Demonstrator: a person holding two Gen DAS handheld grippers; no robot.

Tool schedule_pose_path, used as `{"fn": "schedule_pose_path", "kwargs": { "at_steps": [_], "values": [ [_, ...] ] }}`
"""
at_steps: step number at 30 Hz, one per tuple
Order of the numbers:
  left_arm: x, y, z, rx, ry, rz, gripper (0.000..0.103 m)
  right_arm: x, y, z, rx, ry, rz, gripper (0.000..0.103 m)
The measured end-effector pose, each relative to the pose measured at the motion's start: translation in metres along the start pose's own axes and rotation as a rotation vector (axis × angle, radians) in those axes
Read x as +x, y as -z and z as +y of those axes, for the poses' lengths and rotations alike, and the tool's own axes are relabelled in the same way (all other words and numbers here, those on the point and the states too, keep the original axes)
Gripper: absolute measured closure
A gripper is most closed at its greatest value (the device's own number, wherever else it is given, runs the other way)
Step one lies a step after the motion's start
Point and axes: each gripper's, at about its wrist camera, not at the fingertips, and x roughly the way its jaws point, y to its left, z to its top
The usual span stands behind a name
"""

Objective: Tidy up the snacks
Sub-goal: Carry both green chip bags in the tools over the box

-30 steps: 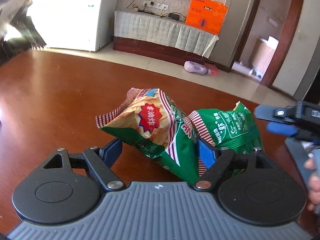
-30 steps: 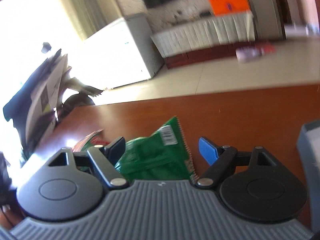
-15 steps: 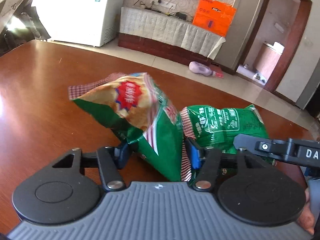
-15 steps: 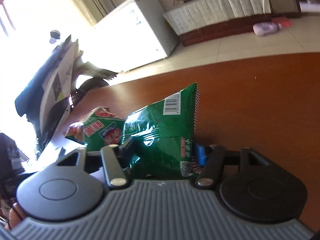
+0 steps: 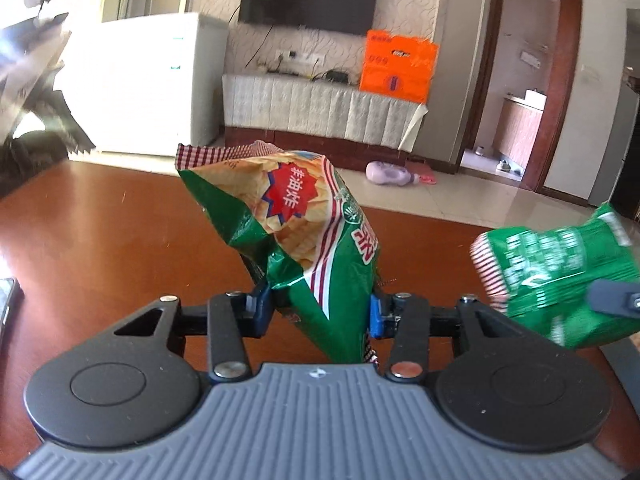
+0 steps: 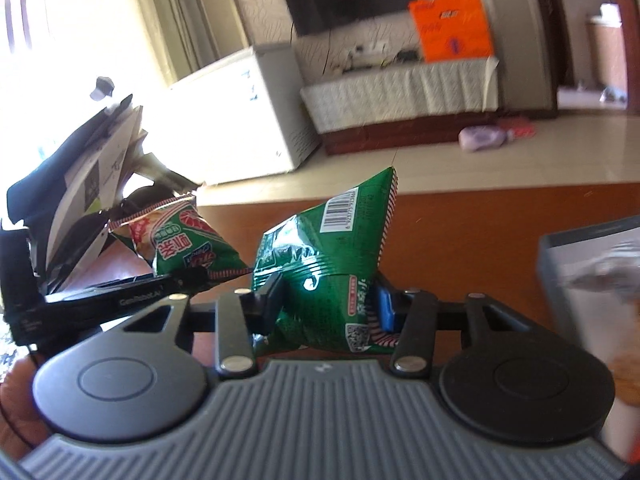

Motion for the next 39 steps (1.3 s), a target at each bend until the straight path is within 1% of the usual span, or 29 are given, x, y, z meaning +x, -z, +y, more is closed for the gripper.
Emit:
{"fn": "schedule_pose_path", "kwargs": {
  "at_steps": [3, 7, 12, 16, 19, 24, 27, 33, 39],
  "values": [
    [-0.018, 0.002, -0.022, 0.032, 0.004, -0.021, 0.053, -0.033, 0.004, -0.003, -0.008, 0.026, -0.059, 0.055],
    [-0.038, 0.010, -0.058, 0.067, 0.024, -0.029, 0.053, -0.069, 0.009, -0.008, -0.018, 0.056, -0.127, 0.055],
    [-0.054, 0.018, -0.107, 0.129, 0.054, -0.036, 0.053, -0.101, 0.014, -0.018, -0.028, 0.094, -0.182, 0.055],
    [-0.060, 0.025, -0.139, 0.157, 0.077, -0.030, 0.053, -0.123, 0.010, -0.033, -0.008, 0.105, -0.220, 0.055],
    [-0.066, 0.029, -0.159, 0.176, 0.085, -0.030, 0.053, -0.141, 0.007, -0.042, 0.018, 0.096, -0.256, 0.055],
    [-0.073, 0.036, -0.189, 0.202, 0.101, -0.024, 0.053, -0.158, 0.005, -0.050, 0.038, 0.087, -0.290, 0.055],
    [-0.077, 0.038, -0.202, 0.196, 0.114, -0.027, 0.053, -0.166, 0.004, -0.053, 0.048, 0.088, -0.301, 0.055],
    [-0.088, 0.042, -0.234, 0.203, 0.154, -0.033, 0.053, -0.179, 0.006, -0.063, 0.057, 0.120, -0.329, 0.055],
    [-0.085, 0.038, -0.265, 0.205, 0.197, -0.033, 0.053, -0.196, 0.009, -0.079, 0.078, 0.165, -0.360, 0.055]
  ]
}}
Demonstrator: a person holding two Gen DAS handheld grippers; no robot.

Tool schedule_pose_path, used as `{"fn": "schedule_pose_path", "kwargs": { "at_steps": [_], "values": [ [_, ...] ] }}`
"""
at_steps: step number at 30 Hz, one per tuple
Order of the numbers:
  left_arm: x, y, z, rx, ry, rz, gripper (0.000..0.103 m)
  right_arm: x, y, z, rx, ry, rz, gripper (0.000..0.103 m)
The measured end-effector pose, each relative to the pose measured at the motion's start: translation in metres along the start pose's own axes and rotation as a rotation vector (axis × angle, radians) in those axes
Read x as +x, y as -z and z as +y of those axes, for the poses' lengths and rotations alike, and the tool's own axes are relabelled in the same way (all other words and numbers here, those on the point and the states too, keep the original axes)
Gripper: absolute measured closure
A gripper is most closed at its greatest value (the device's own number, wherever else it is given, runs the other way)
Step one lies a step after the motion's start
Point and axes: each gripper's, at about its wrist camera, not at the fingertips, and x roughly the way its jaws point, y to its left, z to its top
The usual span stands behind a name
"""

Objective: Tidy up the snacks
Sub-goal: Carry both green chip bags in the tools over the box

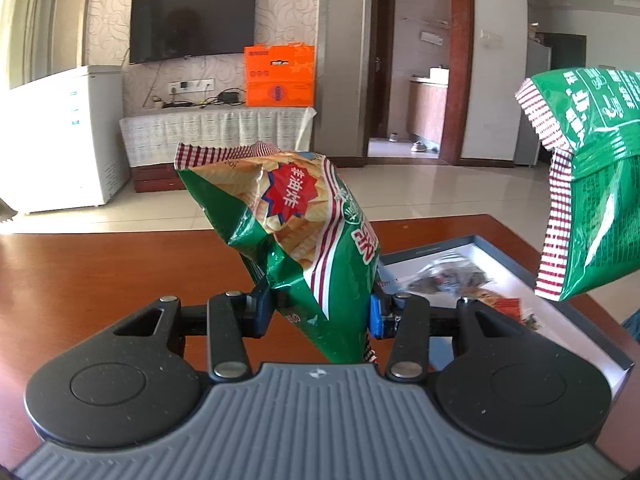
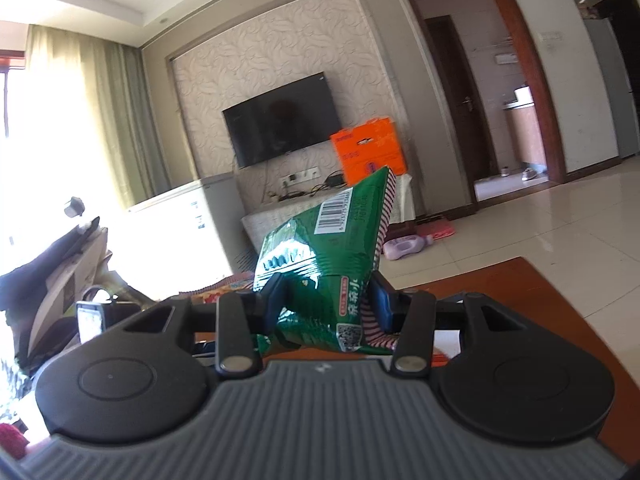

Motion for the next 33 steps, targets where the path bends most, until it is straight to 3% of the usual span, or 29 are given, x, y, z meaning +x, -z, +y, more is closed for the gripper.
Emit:
{"fn": "schedule_pose_path", "kwargs": {
  "at_steps": [13, 19, 27, 33],
  "values": [
    [0.034, -0.018, -0.041, 0.003, 0.097, 0.003, 0.053, -0.019, 0.002, -0.028, 0.019, 0.070, -0.030, 0.056],
    [0.048, -0.008, -0.072, 0.008, 0.188, 0.060, 0.053, -0.022, 0.000, -0.028, 0.024, 0.087, -0.038, 0.057],
    [0.079, 0.008, -0.113, 0.070, 0.245, 0.090, 0.053, -0.020, -0.001, -0.028, 0.028, 0.099, -0.040, 0.057],
    [0.113, 0.008, -0.132, 0.041, 0.291, 0.112, 0.053, -0.020, -0.001, -0.030, 0.030, 0.111, -0.034, 0.057]
  ]
}}
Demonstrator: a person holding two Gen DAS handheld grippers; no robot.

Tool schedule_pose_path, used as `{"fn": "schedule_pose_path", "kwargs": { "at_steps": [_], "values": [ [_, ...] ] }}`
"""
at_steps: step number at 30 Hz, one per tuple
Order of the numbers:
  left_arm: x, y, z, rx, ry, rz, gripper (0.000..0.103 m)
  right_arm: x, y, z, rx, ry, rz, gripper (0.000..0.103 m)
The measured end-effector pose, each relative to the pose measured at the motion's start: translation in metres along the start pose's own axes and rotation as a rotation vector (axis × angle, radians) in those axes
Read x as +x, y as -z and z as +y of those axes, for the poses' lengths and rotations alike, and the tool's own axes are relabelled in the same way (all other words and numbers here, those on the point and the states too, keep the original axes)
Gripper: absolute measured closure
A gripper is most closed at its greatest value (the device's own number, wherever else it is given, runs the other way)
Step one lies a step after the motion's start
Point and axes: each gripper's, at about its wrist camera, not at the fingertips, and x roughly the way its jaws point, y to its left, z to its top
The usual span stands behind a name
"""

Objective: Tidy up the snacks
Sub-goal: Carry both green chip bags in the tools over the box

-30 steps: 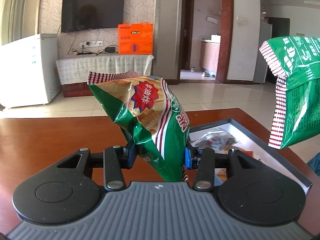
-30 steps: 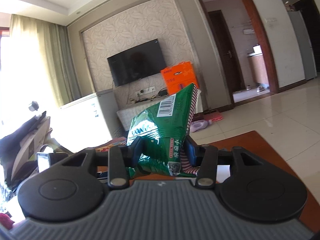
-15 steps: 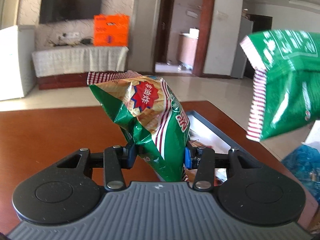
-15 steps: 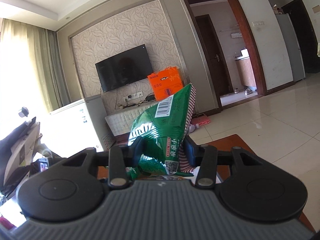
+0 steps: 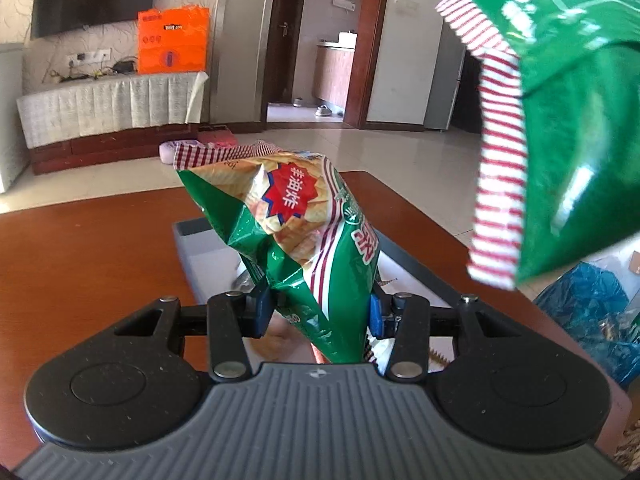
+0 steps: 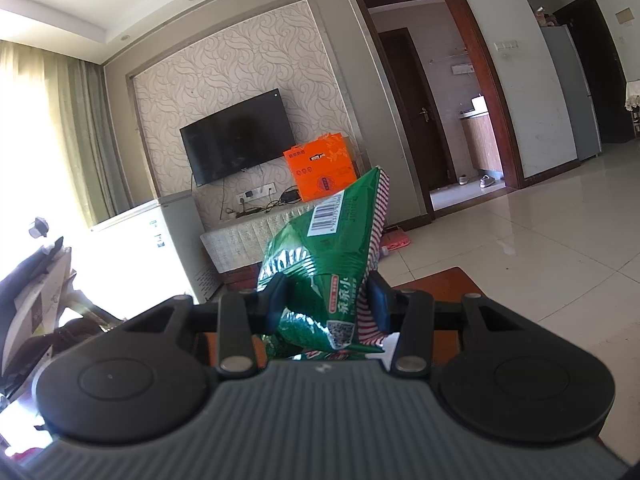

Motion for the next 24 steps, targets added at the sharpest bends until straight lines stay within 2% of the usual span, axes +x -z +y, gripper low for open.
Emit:
{"fn": "schedule_pose_path", "kwargs": {
  "at_steps": [6, 12, 14, 19, 24],
  "values": [
    [0.034, -0.008, -0.005, -0.062, 0.036, 0.000, 0.052, 0.001, 0.002, -0.009, -0.003, 0.015, 0.013, 0.057],
    [0.058, -0.020, -0.007, -0.041, 0.031, 0.010, 0.051, 0.001, 0.003, -0.013, -0.004, 0.021, 0.030, 0.057],
    [0.059, -0.018, -0.003, -0.050, 0.024, 0.017, 0.051, 0.002, 0.003, -0.012, -0.006, 0.020, 0.033, 0.057],
    [0.054, -0.009, -0.008, 0.035, -0.013, 0.031, 0.050, 0.008, 0.004, -0.009, -0.021, 0.014, 0.048, 0.061],
    [0.046, -0.003, 0.001, 0.055, -0.034, 0.028, 0.051, 0.015, 0.007, -0.006, -0.029, 0.011, 0.075, 0.063]
  ]
}}
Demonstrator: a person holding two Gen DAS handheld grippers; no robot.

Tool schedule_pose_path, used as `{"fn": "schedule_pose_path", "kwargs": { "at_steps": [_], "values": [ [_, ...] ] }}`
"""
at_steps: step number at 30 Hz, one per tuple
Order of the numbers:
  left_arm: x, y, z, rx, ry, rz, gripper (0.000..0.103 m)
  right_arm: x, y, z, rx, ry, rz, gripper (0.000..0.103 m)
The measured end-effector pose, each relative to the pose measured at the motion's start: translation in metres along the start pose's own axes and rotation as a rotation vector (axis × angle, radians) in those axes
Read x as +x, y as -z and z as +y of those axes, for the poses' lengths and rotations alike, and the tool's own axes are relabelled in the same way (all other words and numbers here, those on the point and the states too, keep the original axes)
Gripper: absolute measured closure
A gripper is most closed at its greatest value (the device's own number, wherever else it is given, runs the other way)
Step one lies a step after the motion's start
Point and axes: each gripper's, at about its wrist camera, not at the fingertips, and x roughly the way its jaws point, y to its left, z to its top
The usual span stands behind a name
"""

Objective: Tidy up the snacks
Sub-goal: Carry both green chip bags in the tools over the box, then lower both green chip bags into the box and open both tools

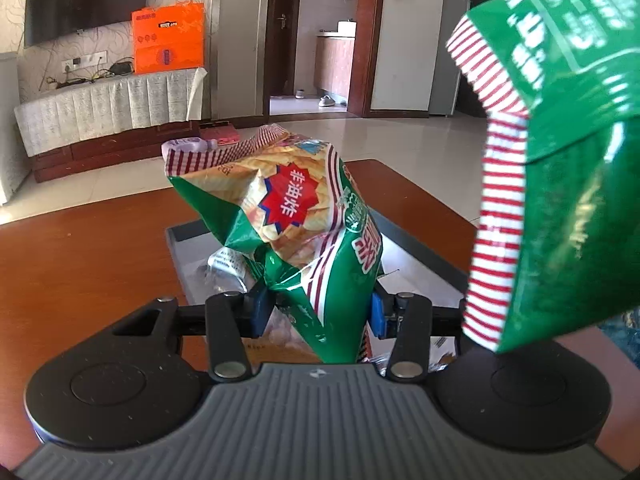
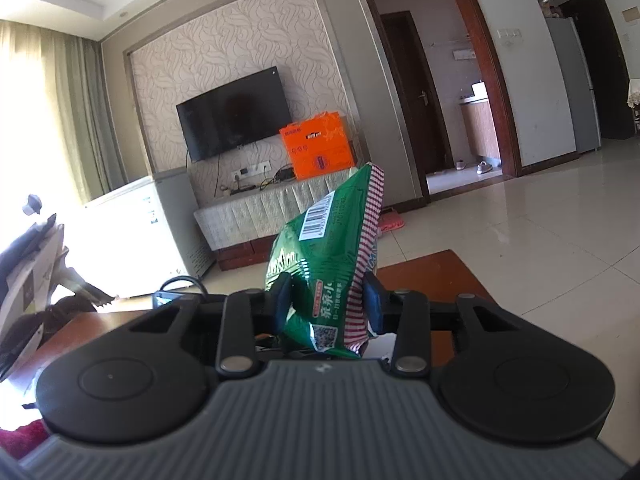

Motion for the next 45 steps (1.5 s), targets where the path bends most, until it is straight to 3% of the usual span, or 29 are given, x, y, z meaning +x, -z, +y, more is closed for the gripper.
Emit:
{"fn": "schedule_pose_path", "kwargs": {
  "at_steps": [5, 8, 11, 19, 30, 37, 41, 45],
  "values": [
    [-0.014, 0.008, 0.010, -0.008, 0.009, 0.013, 0.049, 0.003, 0.001, 0.001, -0.014, 0.024, 0.008, 0.063],
    [-0.009, 0.014, 0.019, -0.027, 0.001, 0.062, 0.048, 0.006, 0.004, 0.005, -0.027, 0.044, 0.022, 0.063],
    [-0.008, 0.020, 0.017, 0.019, -0.018, 0.060, 0.050, 0.011, 0.009, 0.009, -0.058, 0.057, 0.045, 0.063],
    [-0.010, 0.024, 0.021, -0.036, -0.014, 0.014, 0.056, 0.016, 0.012, 0.020, -0.122, 0.069, 0.071, 0.063],
    [-0.009, 0.030, 0.018, -0.005, -0.010, 0.057, 0.056, 0.045, 0.021, 0.030, -0.218, 0.102, 0.148, 0.063],
    [-0.010, 0.030, 0.012, 0.049, -0.013, 0.065, 0.054, 0.066, 0.031, 0.032, -0.276, 0.145, 0.214, 0.064],
    [-0.012, 0.031, 0.008, 0.078, -0.009, 0.062, 0.042, 0.075, 0.039, 0.032, -0.317, 0.167, 0.266, 0.064],
    [-0.015, 0.035, 0.007, 0.106, -0.010, 0.053, 0.041, 0.077, 0.040, 0.032, -0.316, 0.179, 0.287, 0.065]
  ]
}}
